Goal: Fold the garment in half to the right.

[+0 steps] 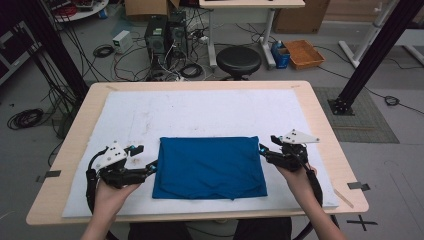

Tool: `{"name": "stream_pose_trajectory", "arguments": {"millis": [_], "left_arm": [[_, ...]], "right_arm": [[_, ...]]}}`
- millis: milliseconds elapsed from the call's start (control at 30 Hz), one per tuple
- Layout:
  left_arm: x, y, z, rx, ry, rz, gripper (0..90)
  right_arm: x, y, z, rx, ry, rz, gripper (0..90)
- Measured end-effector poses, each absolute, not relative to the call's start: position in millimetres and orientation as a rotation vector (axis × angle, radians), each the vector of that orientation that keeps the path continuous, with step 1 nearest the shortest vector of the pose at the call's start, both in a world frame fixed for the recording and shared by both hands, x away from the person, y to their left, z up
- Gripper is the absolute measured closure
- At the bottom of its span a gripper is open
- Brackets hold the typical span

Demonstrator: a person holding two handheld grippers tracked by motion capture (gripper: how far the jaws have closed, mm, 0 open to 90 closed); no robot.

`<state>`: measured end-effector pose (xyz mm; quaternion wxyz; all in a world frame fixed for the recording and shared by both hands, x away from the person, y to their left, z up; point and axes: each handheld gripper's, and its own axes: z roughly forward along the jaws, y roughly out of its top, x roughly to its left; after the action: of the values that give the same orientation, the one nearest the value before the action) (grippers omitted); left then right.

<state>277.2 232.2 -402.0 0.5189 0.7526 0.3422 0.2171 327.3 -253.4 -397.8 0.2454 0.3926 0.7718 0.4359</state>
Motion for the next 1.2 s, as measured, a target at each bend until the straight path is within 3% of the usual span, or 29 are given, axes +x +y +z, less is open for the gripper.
{"name": "stream_pose_trajectory", "arguments": {"millis": [267, 633, 900, 967, 1200], "left_arm": [[255.8, 222.4, -406.2, 1.782, 0.867, 0.600, 26.8], [232.8, 230.1, -422.5, 1.780, 1.015, 0.465, 28.1], [224.7, 224.2, -438.5, 1.767, 1.099, 0.391, 33.8], [225.7, 220.4, -440.4, 1.777, 1.128, 0.377, 40.6], [233.8, 206.1, -445.3, 1.803, 1.268, 0.368, 47.1]], "right_arm": [[341.5, -231.9, -387.4, 1.016, 2.131, 1.206, 45.3], [355.9, -207.0, -374.9, 0.973, 2.155, 1.224, 45.2], [358.6, -189.8, -374.8, 0.934, 2.165, 1.226, 45.3], [359.2, -185.7, -374.8, 0.928, 2.167, 1.228, 45.3], [359.1, -170.6, -375.3, 0.881, 2.185, 1.225, 45.3]]}}
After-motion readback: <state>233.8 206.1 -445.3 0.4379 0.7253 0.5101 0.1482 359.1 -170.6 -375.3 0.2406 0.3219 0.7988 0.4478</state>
